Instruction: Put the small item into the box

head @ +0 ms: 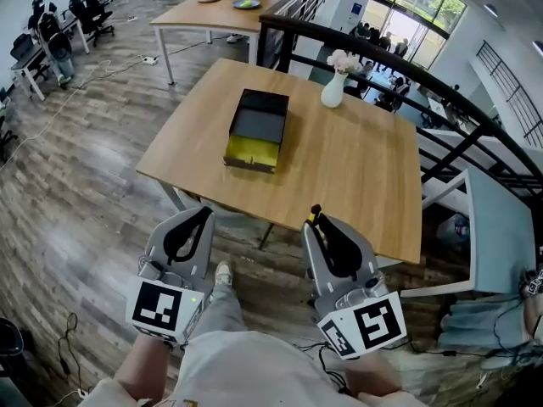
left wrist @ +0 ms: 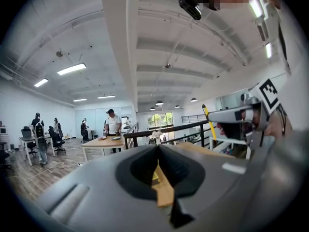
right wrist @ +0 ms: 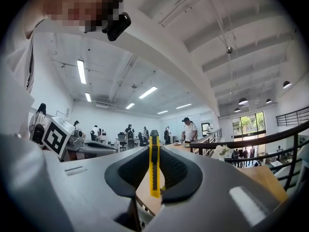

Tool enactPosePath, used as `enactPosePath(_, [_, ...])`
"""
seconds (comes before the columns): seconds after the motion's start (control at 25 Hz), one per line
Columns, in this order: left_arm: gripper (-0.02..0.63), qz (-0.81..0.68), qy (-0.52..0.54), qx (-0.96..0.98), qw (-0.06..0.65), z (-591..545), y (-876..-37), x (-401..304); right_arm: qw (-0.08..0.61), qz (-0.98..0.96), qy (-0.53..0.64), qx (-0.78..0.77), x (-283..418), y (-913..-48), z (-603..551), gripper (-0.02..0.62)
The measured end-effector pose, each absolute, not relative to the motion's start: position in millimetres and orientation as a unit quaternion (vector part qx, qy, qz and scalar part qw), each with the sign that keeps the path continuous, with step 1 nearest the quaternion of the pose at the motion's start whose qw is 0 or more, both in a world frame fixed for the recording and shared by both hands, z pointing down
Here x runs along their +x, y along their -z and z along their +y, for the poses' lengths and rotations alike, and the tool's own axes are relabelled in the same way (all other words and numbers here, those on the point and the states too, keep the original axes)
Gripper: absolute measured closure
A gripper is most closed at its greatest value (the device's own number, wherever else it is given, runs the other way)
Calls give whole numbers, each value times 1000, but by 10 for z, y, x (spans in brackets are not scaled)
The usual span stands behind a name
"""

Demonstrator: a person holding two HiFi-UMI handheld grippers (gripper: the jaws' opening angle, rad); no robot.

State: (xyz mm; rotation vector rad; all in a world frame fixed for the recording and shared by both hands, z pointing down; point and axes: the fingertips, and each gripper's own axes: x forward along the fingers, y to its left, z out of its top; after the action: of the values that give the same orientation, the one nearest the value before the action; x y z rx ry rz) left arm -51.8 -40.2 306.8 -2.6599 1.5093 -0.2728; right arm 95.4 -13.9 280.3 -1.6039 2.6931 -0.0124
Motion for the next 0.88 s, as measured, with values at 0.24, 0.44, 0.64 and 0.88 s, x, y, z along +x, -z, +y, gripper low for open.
enactPosePath(0.24, [603, 476, 100, -874, 0, -1171, -3080, -515, -14, 849, 14, -527, 928, -2790, -886, 531])
enactPosePath(0.44, [603, 463, 104, -880, -13, -1704, -3119, -571, -21, 844, 22, -536, 843, -2785, -1395, 531])
enactPosePath(0.64, [603, 447, 100, -889, -4, -2204, -3065, -656, -25, 838, 26, -544, 715, -2727, -1867, 531])
enactPosePath(0.88, [603, 427, 100, -898, -18, -2681, -3087, -790, -29, 828, 28, -559, 550, -2705, -2342, 531])
